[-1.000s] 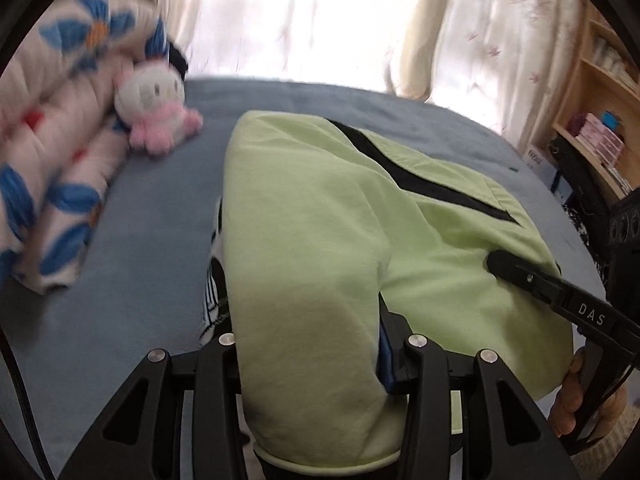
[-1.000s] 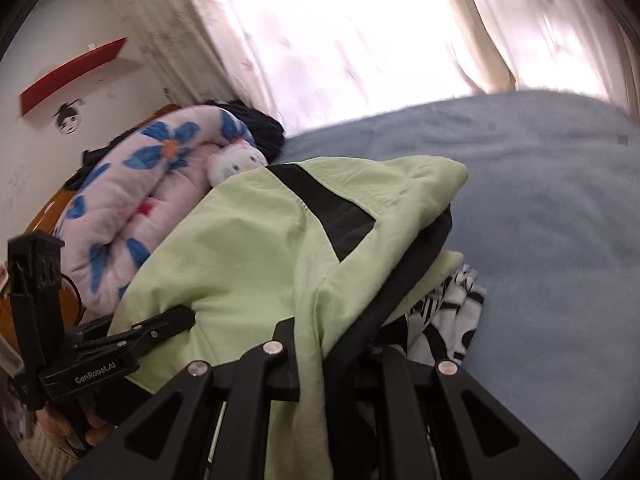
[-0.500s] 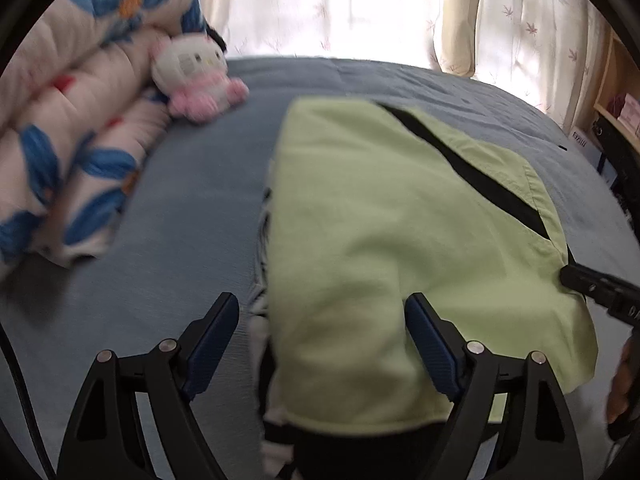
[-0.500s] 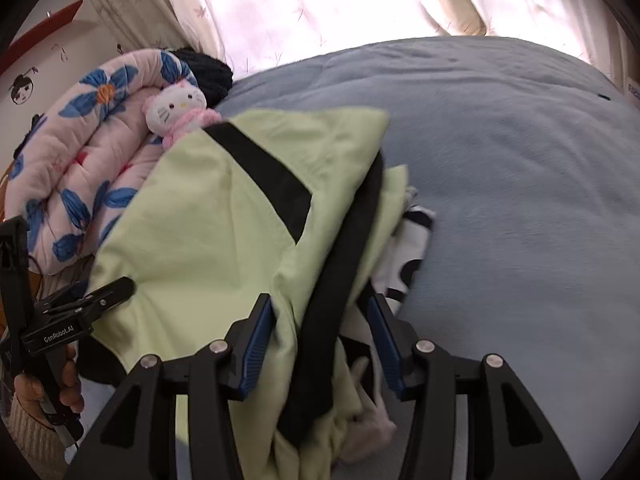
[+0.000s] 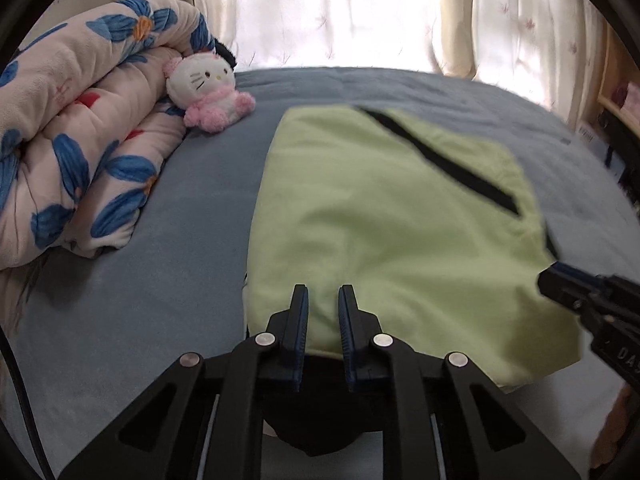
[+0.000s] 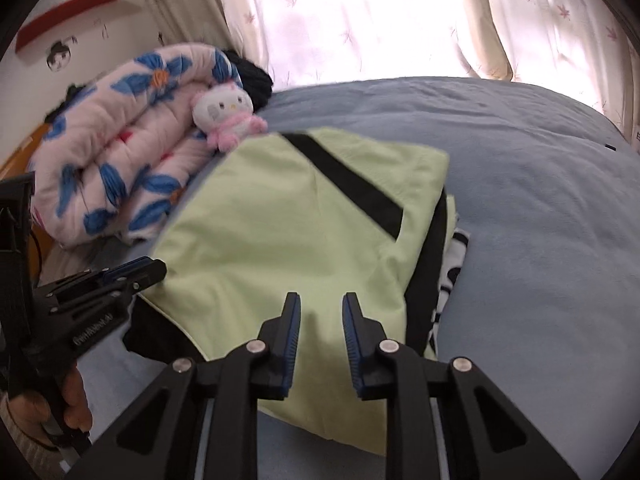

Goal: Fold large clothes

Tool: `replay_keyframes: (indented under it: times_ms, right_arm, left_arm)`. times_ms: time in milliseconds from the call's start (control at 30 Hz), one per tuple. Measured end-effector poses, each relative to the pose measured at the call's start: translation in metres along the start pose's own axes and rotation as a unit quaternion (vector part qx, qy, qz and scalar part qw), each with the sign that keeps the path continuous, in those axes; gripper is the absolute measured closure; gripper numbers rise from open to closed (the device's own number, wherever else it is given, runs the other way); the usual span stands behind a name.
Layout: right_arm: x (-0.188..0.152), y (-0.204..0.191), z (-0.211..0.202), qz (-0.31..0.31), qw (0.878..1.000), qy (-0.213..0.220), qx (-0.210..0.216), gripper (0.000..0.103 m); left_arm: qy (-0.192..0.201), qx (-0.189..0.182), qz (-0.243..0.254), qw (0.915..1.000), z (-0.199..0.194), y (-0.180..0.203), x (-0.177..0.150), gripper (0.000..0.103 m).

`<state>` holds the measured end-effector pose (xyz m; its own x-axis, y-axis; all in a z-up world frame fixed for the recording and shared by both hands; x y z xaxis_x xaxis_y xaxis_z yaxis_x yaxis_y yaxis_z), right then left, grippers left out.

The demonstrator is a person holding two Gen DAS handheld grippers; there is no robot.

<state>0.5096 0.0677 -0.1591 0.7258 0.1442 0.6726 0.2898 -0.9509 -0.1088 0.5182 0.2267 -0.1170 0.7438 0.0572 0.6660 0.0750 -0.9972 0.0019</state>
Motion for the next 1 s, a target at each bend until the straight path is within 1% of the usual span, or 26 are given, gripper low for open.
replay_keyframes:
  times_ms: [33, 67, 100, 133, 167, 233, 367, 500, 567, 600, 633, 667, 700, 733, 800, 867, 1000]
  right_arm:
    - [-0.006, 0.006, 0.007, -0.006, 1.0, -0.011, -0.022, 0.082]
    - [-0.013, 0.015, 0.017, -0.012, 0.999, -0.025, -0.043, 0.086]
    - [-0.019, 0.023, 0.024, -0.012, 0.998, -0.034, -0.046, 0.1]
    - [-0.023, 0.031, 0.027, -0.006, 0.998, -0.035, -0.042, 0.103]
    - [-0.024, 0.036, 0.027, -0.001, 0.999, -0.032, -0.035, 0.103]
    - [-0.024, 0.039, 0.024, 0.006, 0.999, -0.027, -0.03, 0.103]
    - [-0.022, 0.035, 0.023, -0.006, 0.998, -0.03, -0.048, 0.103]
    - [-0.022, 0.032, 0.016, -0.015, 0.998, -0.032, -0.058, 0.103]
    - [-0.023, 0.031, 0.009, -0.019, 0.998, -0.032, -0.058, 0.103]
    - [-0.023, 0.03, 0.005, -0.019, 0.997, -0.033, -0.06, 0.1]
    - [-0.023, 0.03, 0.0, -0.019, 0.997, -0.035, -0.06, 0.1]
    - [-0.023, 0.03, -0.006, -0.017, 0.997, -0.036, -0.059, 0.1]
    - [-0.024, 0.03, -0.012, -0.014, 0.997, -0.037, -0.06, 0.1]
    - [-0.024, 0.031, -0.018, -0.013, 0.997, -0.038, -0.061, 0.099]
    - [-0.024, 0.033, -0.031, -0.011, 0.997, -0.038, -0.064, 0.097]
    - [-0.025, 0.037, -0.048, -0.006, 0.997, -0.038, -0.072, 0.095]
    - [-0.028, 0.047, -0.085, 0.01, 0.996, -0.034, -0.085, 0.076]
  left_arm:
    - [-0.002, 0.012, 0.006, 0.9999, 0.006, -0.002, -0.004, 0.09]
    - [-0.003, 0.023, 0.015, 0.9996, 0.012, -0.005, -0.008, 0.09]
    - [-0.004, 0.022, 0.017, 0.9996, 0.015, -0.006, -0.01, 0.089]
    - [-0.004, 0.017, 0.017, 0.9997, 0.016, -0.006, -0.011, 0.089]
    - [-0.004, 0.013, 0.017, 0.9998, 0.016, -0.006, -0.012, 0.089]
    - [-0.002, 0.018, 0.025, 0.9995, 0.016, -0.005, -0.012, 0.089]
    - [-0.001, 0.024, 0.021, 0.9995, 0.015, -0.006, -0.012, 0.089]
    - [0.0, 0.025, 0.013, 0.9996, 0.01, -0.006, -0.011, 0.089]
    - [0.002, 0.028, 0.013, 0.9995, 0.005, -0.005, -0.012, 0.087]
    - [0.002, 0.03, 0.013, 0.9995, 0.001, -0.004, -0.012, 0.08]
    - [0.002, 0.028, 0.013, 0.9995, -0.002, -0.003, -0.013, 0.069]
    - [0.001, 0.025, 0.012, 0.9996, -0.006, -0.001, -0.014, 0.062]
    - [0.001, 0.023, 0.012, 0.9997, -0.011, 0.0, -0.014, 0.046]
    - [0.001, 0.023, 0.01, 0.9997, -0.017, 0.002, -0.015, 0.035]
    - [0.01, 0.022, 0.009, 0.9997, -0.032, 0.006, -0.015, 0.033]
    - [0.01, 0.015, 0.013, 0.9998, -0.049, 0.012, -0.016, 0.033]
    - [0.015, 0.023, 0.017, 0.9995, -0.085, 0.021, -0.016, 0.033]
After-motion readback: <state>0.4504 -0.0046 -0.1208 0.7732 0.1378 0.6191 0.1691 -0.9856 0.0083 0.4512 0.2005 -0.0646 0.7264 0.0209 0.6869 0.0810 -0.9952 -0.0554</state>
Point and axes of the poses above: each gripper's, at about its wrist camera, not at the fingertips, and z roughly the way its jaws point, y to its right, x to its top, the point moved 8 cm from there along z, roughly the way its jaws point, and after that the axes turned 7 degrees about -z, right-handed, at the moved point
